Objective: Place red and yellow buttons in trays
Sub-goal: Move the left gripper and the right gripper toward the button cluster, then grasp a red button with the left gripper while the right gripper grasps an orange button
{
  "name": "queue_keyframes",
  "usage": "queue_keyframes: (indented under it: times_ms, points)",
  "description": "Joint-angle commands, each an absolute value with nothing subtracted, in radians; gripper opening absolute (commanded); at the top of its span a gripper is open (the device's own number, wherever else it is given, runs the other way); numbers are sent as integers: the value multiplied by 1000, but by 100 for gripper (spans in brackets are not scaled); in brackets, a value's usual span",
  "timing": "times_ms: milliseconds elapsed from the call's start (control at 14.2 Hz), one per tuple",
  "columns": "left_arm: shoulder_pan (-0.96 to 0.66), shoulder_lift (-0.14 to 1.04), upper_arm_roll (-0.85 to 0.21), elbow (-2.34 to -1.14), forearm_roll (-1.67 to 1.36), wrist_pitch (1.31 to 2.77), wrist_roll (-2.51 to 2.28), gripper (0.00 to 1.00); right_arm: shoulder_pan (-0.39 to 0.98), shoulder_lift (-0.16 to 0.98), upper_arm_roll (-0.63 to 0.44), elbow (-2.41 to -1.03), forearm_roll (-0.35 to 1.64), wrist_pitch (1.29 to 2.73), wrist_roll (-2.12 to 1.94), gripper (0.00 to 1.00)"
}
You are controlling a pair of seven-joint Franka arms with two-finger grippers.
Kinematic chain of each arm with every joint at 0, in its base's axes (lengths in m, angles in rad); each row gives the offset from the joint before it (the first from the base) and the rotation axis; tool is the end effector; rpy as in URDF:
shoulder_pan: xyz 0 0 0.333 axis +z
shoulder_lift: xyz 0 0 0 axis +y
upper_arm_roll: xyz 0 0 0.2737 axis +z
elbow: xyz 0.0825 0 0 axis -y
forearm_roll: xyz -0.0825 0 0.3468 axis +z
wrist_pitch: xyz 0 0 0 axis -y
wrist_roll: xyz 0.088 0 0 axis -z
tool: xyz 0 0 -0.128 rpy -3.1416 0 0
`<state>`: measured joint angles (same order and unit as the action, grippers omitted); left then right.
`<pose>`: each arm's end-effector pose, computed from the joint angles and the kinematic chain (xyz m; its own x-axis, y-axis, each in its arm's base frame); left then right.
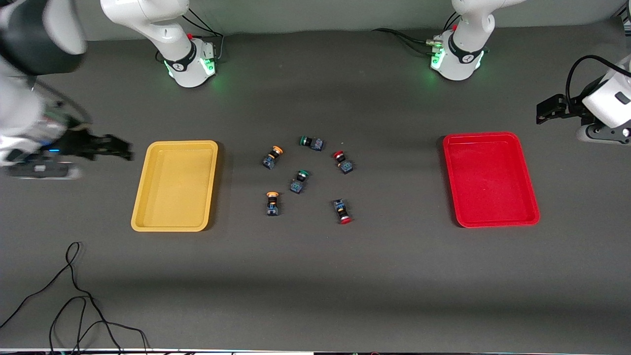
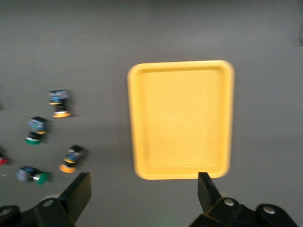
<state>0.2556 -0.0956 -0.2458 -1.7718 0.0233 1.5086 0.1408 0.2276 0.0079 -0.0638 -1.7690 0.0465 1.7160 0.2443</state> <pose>0.4755 0.0040 0.5167 0.9768 -0.1242 -0.1744 -0.1300 -0.9913 -0.0221 0.5132 0.0903 0.4828 0.9937 -0.0873 -0.0701 -0.0895 -0.9956 -0.0289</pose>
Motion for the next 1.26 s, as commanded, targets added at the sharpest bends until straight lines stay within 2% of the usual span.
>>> queue_keyframes:
  times_ms: [0,141,492,914,1195]
  points:
    - [230,-97,-253,-1769,15,1483,117,100,403,-9,-69,-1856,58,1816,534,100]
    - [186,-97,-259,-1770,15,1460,28,100,527,-5,-69,-1894,58,1865,760,100]
    - [45,-72,-259,-1798,11,1508,-135,100,722,-15,-71,-2017,55,1962,1150,100]
    - [-202,38,-259,-1861,11,1687,-475,100,758,-20,-72,-2215,48,2217,1230,100]
    - [-336,188,-259,-1858,18,1830,-710,100,759,112,-72,-2298,48,2443,1266,100]
